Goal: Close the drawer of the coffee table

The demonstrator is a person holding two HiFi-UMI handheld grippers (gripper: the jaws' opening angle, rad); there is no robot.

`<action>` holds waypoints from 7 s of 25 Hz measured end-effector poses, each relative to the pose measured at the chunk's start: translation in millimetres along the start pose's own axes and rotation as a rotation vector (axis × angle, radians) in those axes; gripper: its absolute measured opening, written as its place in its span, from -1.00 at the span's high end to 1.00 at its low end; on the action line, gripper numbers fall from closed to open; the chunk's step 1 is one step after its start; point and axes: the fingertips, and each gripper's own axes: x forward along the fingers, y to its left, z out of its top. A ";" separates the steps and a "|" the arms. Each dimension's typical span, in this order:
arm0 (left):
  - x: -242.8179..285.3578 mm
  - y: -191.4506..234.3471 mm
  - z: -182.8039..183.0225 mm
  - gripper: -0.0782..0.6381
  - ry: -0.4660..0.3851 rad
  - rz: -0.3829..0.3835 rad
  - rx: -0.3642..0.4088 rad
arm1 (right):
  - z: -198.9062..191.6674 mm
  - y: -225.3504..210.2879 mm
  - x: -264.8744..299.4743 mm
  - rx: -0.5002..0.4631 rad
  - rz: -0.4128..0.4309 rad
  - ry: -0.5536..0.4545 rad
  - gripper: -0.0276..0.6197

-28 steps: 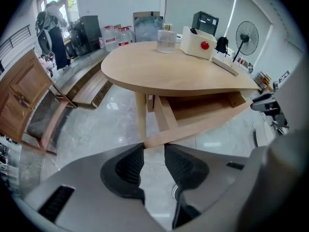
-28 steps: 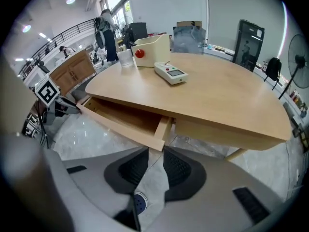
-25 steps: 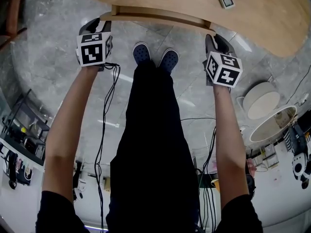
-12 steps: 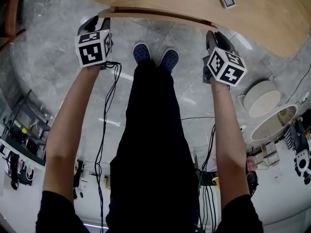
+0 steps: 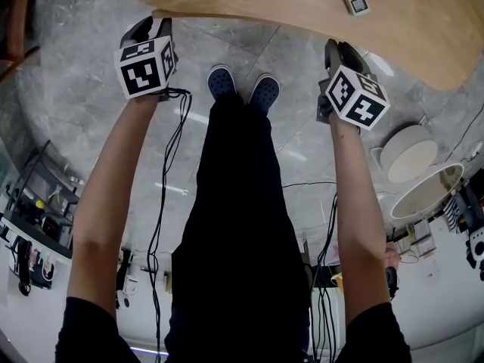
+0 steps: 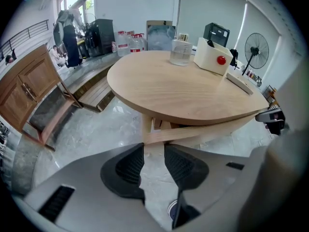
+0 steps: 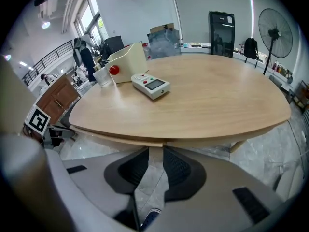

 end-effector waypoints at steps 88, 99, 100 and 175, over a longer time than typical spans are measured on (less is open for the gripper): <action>-326.1 -121.3 47.0 0.71 -0.336 -0.122 -0.010 | 54.5 72.6 -296.8 0.112 0.236 -0.194 0.83; -467.0 -135.8 62.4 0.71 -0.419 -0.110 -0.074 | 65.4 98.6 -415.7 0.045 0.304 -0.186 0.83; -476.8 -135.5 59.7 0.71 -0.423 -0.110 -0.075 | 62.9 98.3 -424.1 0.035 0.304 -0.183 0.83; -652.4 -129.8 53.5 0.71 -0.547 -0.256 -0.030 | 64.7 162.0 -594.0 -0.164 0.287 -0.249 0.83</action>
